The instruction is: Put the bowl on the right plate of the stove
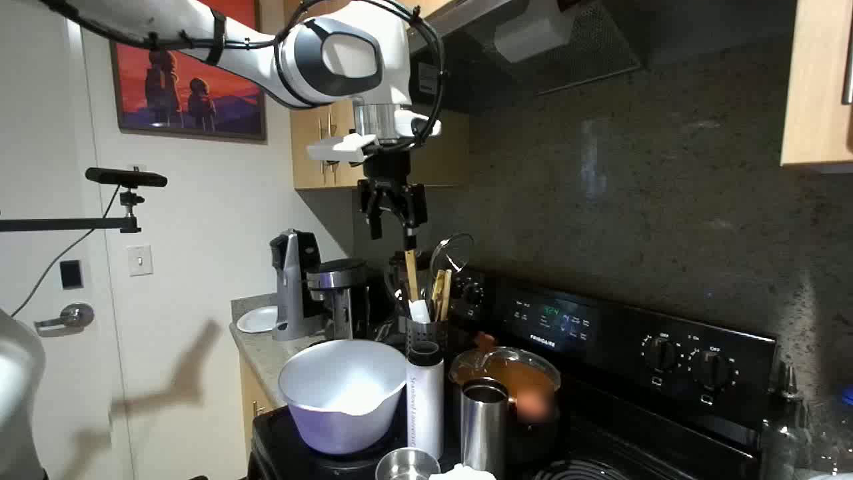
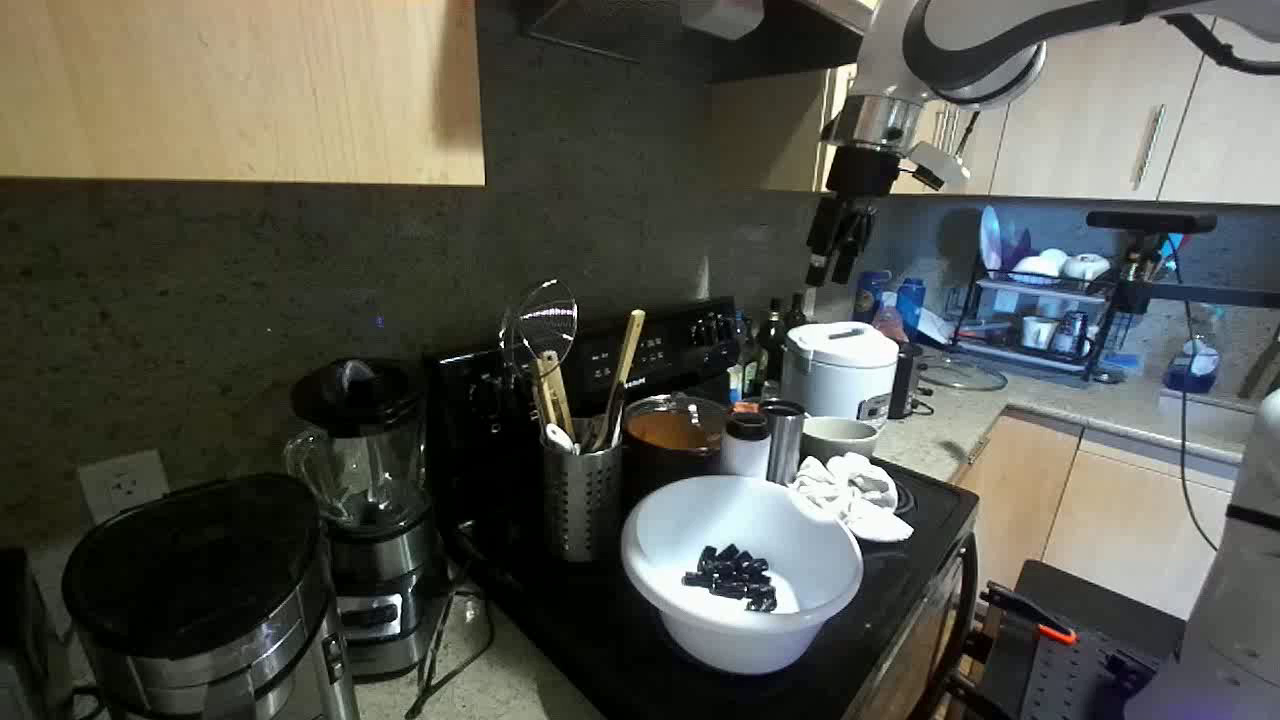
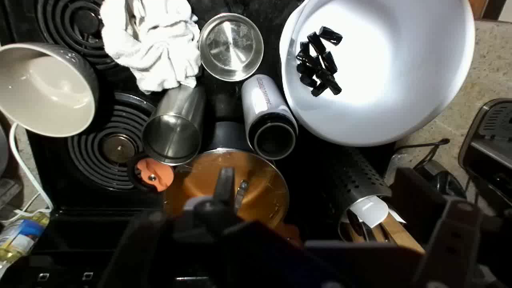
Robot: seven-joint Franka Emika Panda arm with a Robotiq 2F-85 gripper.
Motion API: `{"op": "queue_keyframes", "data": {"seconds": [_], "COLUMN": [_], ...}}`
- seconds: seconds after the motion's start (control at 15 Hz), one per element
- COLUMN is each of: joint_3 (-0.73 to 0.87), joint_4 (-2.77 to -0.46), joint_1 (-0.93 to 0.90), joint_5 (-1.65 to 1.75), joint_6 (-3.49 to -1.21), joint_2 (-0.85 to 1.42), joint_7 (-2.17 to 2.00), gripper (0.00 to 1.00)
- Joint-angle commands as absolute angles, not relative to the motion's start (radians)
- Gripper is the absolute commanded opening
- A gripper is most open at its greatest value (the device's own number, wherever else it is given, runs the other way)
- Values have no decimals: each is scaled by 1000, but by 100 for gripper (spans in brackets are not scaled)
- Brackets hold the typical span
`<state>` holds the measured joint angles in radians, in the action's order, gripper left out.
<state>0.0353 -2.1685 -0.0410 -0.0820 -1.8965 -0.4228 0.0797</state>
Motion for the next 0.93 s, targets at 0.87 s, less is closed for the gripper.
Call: {"op": "queue_keyframes", "data": {"seconds": [0.87], "joint_3": [40], "joint_4": [-2033], "joint_1": [8], "joint_5": [2], "joint_6": [-1926], "joint_2": [-216], "joint_7": [66], "gripper": [100]}}
